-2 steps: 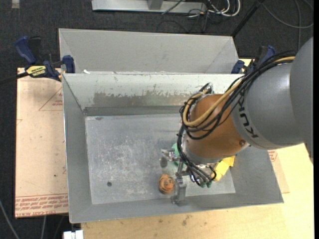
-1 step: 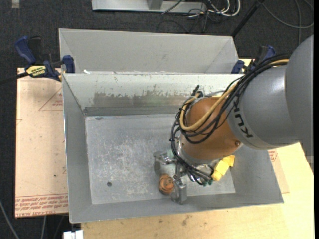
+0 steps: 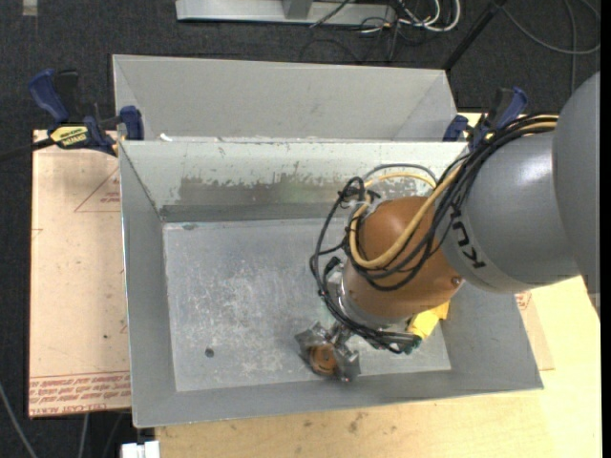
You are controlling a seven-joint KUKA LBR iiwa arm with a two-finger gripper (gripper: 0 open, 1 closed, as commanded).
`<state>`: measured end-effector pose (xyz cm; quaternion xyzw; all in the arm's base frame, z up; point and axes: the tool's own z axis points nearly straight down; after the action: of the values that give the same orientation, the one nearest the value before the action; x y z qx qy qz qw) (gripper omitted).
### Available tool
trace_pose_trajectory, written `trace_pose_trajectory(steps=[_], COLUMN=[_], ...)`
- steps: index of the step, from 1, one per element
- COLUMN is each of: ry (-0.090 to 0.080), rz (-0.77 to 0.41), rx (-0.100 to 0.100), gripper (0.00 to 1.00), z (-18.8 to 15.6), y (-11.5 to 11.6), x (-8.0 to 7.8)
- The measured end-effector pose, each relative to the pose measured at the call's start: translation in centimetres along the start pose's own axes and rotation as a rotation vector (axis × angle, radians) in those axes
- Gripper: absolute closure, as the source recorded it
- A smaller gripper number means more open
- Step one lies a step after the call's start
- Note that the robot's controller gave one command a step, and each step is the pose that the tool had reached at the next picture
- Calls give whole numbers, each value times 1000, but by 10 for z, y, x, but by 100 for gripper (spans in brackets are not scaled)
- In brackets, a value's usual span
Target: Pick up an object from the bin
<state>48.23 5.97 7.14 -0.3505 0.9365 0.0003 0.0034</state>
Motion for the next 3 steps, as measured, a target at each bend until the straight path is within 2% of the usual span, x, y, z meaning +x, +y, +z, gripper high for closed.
trace_pose_trajectory(steps=[2,3], ry=[4,8], rz=[0,0], rx=[-2,-5], gripper=[100,100], z=[-4,-19], y=[1,1], x=[1,2])
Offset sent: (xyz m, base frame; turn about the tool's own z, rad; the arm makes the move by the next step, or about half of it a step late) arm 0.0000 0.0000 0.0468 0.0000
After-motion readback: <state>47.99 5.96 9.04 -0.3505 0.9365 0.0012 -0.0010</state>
